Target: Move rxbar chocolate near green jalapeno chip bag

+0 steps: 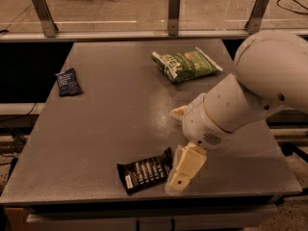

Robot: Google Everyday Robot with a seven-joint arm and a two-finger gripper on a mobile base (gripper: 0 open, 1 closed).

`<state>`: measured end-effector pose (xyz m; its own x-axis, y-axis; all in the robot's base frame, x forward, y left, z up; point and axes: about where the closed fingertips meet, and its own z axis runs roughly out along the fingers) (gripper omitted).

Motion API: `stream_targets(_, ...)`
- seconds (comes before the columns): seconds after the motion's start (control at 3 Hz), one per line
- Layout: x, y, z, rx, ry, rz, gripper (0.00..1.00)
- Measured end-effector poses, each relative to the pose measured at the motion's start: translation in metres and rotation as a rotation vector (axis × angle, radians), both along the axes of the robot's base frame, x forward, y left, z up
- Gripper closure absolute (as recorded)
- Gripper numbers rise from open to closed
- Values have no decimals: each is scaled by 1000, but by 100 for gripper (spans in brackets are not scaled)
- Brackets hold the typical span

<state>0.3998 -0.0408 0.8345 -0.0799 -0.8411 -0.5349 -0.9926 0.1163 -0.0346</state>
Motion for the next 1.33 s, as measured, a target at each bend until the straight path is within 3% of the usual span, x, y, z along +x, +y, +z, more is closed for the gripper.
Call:
stream_targets(0.33, -5, 10, -6, 18, -7, 9, 18)
stream_targets(1.33, -10, 13, -11, 30, -1, -6, 88)
